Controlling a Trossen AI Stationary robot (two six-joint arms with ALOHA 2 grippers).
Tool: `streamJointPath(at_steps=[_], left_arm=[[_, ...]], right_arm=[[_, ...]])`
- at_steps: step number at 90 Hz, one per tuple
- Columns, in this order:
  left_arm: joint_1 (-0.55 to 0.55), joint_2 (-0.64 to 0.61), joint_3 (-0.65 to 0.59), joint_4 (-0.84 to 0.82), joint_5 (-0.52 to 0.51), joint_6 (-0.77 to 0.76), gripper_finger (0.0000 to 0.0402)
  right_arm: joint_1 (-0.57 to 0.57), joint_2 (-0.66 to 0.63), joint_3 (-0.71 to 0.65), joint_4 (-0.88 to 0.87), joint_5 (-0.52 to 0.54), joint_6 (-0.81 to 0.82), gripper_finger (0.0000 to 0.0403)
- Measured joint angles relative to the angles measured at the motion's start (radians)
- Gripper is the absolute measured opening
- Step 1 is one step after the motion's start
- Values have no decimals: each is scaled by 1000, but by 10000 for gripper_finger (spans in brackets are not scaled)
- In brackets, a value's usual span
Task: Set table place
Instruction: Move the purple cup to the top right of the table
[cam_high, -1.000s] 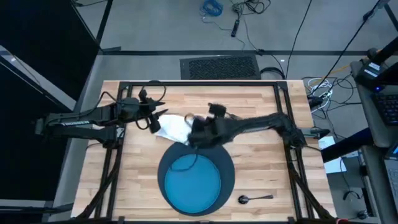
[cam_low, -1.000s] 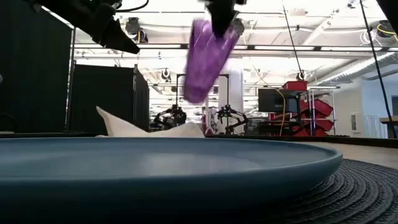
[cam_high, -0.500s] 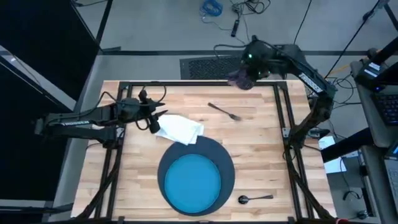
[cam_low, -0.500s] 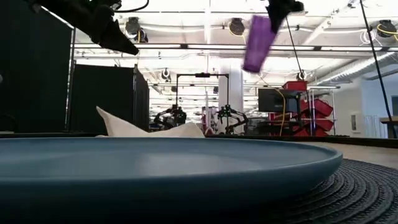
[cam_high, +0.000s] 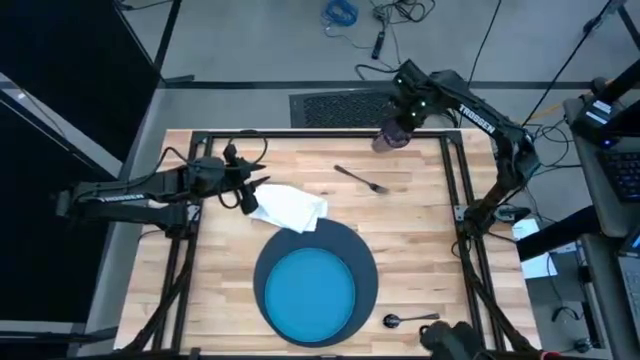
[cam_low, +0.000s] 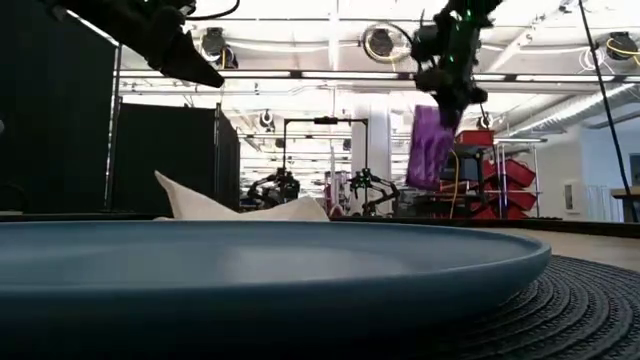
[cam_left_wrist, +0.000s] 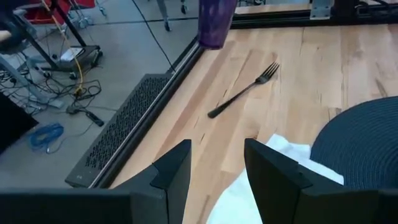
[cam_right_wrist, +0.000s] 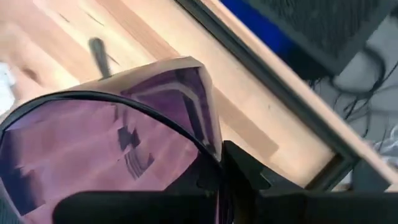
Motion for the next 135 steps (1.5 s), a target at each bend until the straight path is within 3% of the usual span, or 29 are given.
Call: streamJointPath(at_steps=[31,55,112,135], left_arm=[[0,0,0,22,0,11,135],[0,0,0,20,0,9,135],[0,0,0,19,0,8,135],[0,0,0,19,0,8,135]], right_arm=[[-40,9,-134,17,-36,-23,0],[-53,9,-144,60,-39,-9,3],[-53,8,-144,71,-39,34,92],[-53,8,-144,77,36,33,116]])
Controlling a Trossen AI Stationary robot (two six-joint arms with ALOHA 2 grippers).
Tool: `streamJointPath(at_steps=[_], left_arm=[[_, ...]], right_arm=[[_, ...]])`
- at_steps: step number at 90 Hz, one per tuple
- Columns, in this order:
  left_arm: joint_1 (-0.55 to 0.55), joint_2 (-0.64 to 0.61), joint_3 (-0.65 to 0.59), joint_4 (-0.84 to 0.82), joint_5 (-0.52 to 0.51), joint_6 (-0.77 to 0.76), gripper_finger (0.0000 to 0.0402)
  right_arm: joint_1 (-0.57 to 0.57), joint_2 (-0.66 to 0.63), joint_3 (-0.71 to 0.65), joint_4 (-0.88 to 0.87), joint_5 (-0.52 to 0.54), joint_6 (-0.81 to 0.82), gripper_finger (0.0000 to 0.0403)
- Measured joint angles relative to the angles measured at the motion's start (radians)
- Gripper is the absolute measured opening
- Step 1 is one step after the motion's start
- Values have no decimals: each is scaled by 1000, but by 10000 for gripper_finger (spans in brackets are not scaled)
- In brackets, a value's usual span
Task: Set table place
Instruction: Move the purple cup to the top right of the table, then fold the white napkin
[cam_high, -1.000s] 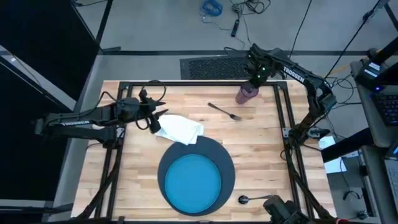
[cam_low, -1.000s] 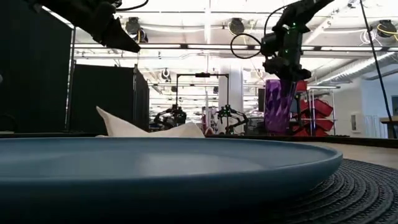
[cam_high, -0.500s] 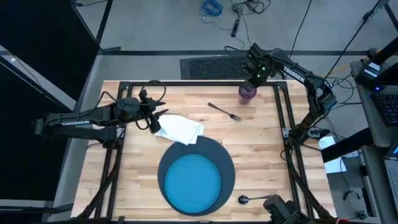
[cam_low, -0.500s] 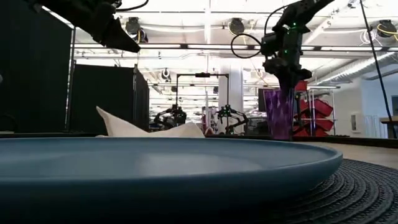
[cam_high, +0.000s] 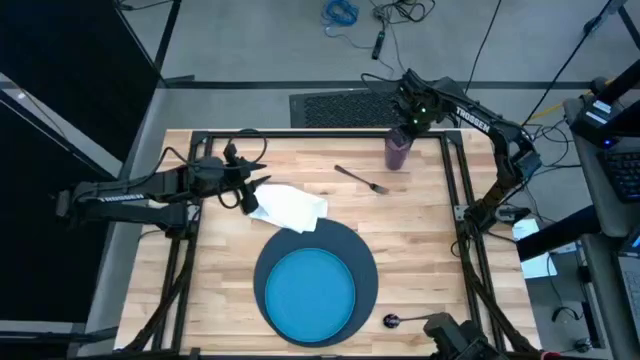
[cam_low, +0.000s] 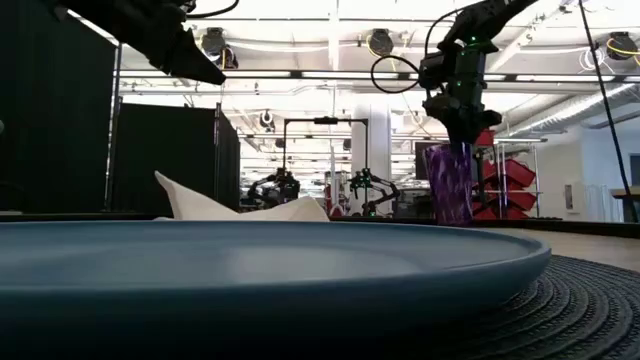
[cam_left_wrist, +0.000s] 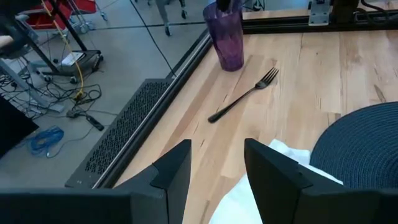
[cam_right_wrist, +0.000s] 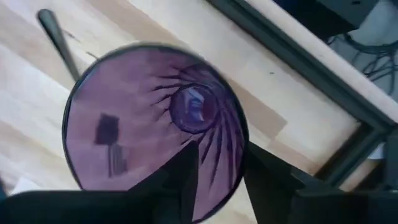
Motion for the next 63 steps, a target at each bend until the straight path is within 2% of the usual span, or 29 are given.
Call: streamJointPath(at_steps=[11,38,50,63], left_arm=[[0,0,0,0,0,0,135],[0,0,0,0,0,0,135],[0,0,0,0,0,0,135],[0,0,0,0,0,0,135]], right_arm=[[0,0,0,4,34,0,134],[0,-7,10,34,39,-8,183],[0,-7,79,22,39,-8,197],[5,-8,215,-16,33,-6,201]])
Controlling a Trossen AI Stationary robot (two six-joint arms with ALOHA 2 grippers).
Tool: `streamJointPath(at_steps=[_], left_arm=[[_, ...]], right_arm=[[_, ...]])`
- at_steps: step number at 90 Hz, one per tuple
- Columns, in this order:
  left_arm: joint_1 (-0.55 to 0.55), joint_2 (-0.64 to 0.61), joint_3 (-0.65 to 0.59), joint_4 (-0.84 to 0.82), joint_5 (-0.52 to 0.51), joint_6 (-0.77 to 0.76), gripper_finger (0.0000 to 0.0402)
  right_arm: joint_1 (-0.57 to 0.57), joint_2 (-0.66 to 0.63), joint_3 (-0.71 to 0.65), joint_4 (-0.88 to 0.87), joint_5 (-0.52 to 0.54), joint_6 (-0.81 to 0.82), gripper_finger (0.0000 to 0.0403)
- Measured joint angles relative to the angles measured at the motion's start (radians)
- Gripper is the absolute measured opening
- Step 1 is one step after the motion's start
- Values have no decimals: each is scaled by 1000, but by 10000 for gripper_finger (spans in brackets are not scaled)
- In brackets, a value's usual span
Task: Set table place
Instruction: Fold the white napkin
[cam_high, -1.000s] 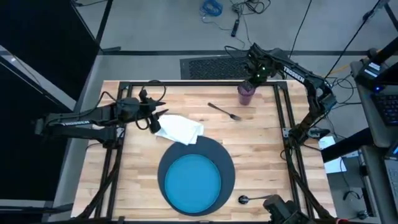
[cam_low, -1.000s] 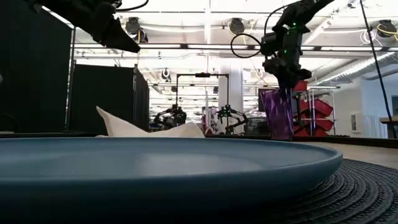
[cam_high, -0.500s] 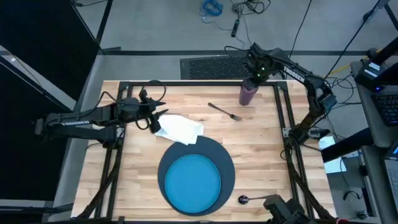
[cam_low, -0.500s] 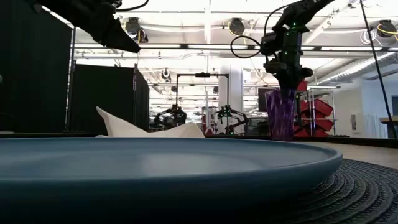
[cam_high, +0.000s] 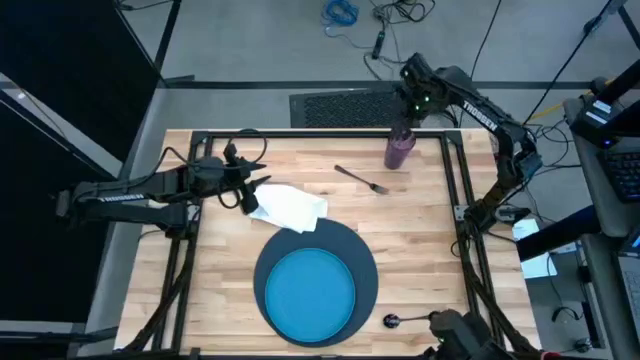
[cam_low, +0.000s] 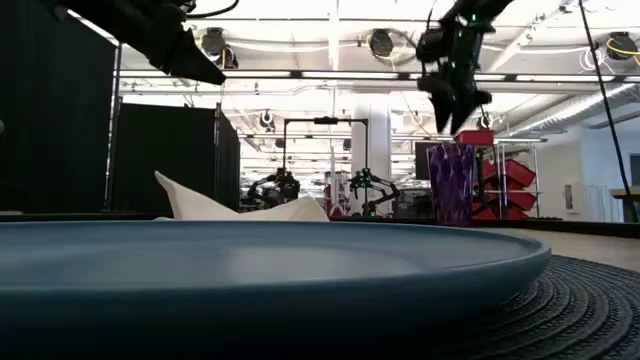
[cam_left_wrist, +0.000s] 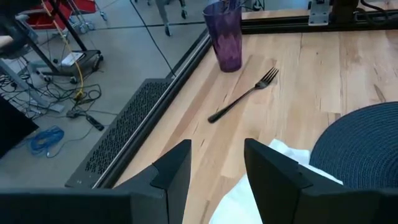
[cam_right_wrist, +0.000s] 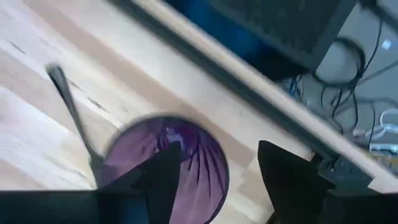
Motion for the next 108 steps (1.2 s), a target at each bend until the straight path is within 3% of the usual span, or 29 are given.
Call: streamJointPath(at_steps=[14,28,56,72,87,108], left_arm=[[0,0,0,0,0,0,135],[0,1,0,0,0,5,135],[0,1,0,0,0,7,135],[0,1,0,0,0,6,135],[0,1,0,-2,0,1,135],[0,1,0,-8,0,7,135]], right_arm=[[60,-3,114,-2,-94,28,200],[198,-2,111,93,-239,3,199],[510,51,-76,472,-245,20,199],[646,145,-194,691,-234,-122,199],[732,263,-215,733,-22,-426,199],[823,373,-215,738,233,-612,199]])
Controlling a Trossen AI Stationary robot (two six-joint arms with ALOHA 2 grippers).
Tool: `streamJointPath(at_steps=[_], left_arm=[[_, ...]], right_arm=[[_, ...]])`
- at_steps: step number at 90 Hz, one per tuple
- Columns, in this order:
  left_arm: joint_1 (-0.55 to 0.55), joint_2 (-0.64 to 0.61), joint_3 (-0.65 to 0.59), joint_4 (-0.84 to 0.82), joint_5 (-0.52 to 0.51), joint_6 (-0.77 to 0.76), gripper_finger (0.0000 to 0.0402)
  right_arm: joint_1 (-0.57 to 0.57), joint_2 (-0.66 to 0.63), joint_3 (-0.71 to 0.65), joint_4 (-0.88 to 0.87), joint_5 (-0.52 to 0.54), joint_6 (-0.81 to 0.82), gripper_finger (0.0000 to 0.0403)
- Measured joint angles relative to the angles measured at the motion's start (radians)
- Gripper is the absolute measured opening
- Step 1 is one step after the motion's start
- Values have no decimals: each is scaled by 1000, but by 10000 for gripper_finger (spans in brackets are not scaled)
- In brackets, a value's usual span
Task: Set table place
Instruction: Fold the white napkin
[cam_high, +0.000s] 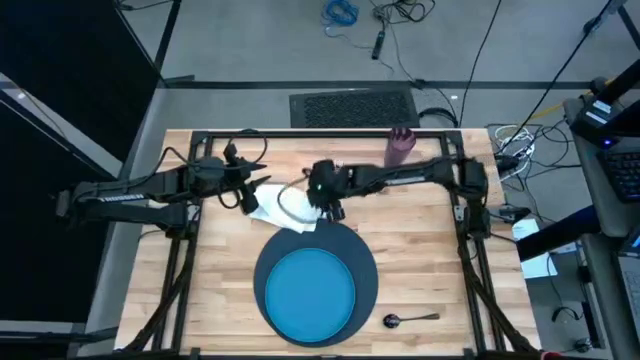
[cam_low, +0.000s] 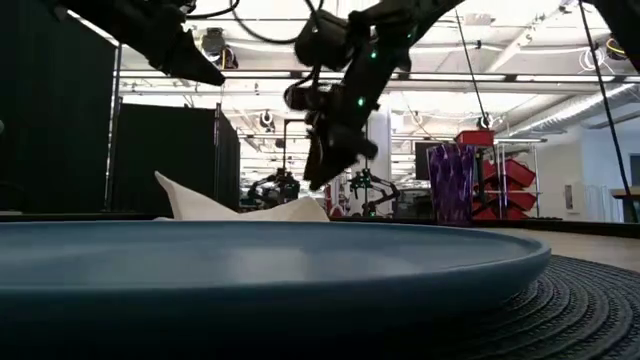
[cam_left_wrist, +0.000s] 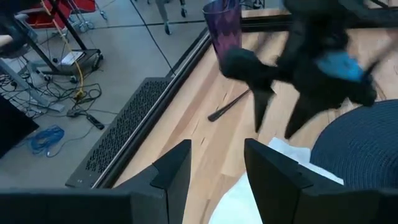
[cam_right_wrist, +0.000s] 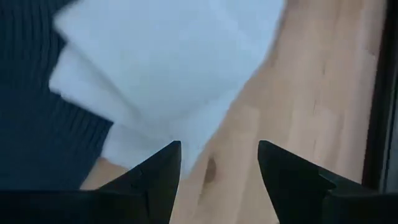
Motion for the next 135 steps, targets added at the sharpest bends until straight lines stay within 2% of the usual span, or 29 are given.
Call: streamJointPath(at_steps=[10,36,57,81,88,96,112,135], left_arm=[[0,0,0,1,0,1,135],[0,0,0,0,0,20,135],[0,0,0,0,0,19,135],[0,0,0,0,0,11,135],[0,0,0,-3,0,11,135],[0,0,0,-3,0,11,135],[0,0,0,-4,0,11,135],[0,0,0,-3,0,11,135]], right_arm=[[36,12,0,10,80,-45,199],[94,14,0,31,77,45,199],[104,19,1,28,78,56,199],[88,65,1,56,126,36,194],[88,76,0,52,185,32,178],[88,81,1,60,212,33,141],[88,81,1,63,212,31,17],[54,68,1,50,213,146,1]])
